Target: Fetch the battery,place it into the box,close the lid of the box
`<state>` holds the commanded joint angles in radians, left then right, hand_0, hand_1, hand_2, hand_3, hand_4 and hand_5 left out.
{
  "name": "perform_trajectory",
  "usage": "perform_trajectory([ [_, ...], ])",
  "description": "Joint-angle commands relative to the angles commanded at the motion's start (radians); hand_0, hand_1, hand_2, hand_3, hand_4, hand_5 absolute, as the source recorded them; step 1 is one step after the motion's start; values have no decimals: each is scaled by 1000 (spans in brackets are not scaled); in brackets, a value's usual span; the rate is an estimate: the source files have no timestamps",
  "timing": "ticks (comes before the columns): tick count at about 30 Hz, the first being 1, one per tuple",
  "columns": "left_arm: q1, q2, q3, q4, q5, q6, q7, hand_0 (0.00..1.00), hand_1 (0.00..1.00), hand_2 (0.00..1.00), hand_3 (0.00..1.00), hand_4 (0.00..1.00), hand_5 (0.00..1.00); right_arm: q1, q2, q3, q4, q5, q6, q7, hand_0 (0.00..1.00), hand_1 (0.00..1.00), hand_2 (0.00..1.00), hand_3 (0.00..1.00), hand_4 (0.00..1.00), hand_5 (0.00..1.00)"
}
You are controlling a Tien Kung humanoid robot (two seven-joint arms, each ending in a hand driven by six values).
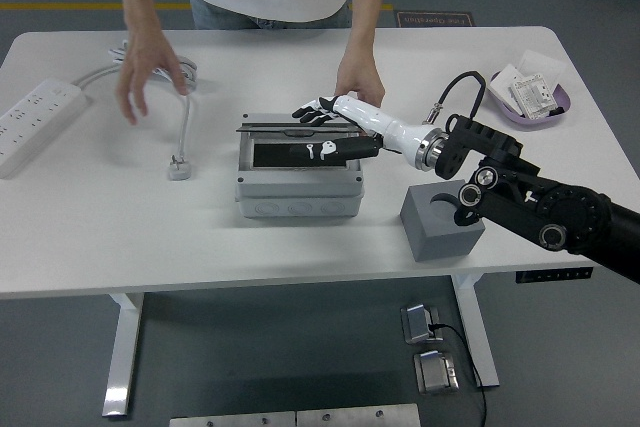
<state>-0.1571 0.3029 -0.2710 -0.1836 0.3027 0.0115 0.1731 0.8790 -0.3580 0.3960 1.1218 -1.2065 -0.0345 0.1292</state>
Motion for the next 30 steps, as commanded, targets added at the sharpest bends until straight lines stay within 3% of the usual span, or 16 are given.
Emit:
perform_trajectory([
  [8,0,-2,12,0,-14,-1,-4,625,677,609,609,636,139,-15,-11,28,9,-29,5,-13,898,772,826,821,991,723],
  [15,7,-4,15,0,-23,0,-5,625,678,609,608,637,141,-101,-37,156,50,-117,43,-54,895,766,822,820,990,721],
  [23,31,-13,44,1,-69,2,-16,624,678,609,609,637,142,-314,-49,430,212,-280,22,-54,876,750,803,799,990,721],
  [25,37,-14,54,2,-85,2,-20,624,678,609,609,637,142,-384,-48,514,259,-291,4,-27,876,750,803,799,990,721],
  [26,39,-14,60,2,-93,2,-22,625,678,609,608,637,143,-416,-48,550,279,-290,-8,-10,791,693,736,754,990,723],
  [30,47,-14,79,3,-121,3,-30,625,678,609,608,637,143,-547,-50,695,351,-244,-71,73,791,693,736,754,990,723],
])
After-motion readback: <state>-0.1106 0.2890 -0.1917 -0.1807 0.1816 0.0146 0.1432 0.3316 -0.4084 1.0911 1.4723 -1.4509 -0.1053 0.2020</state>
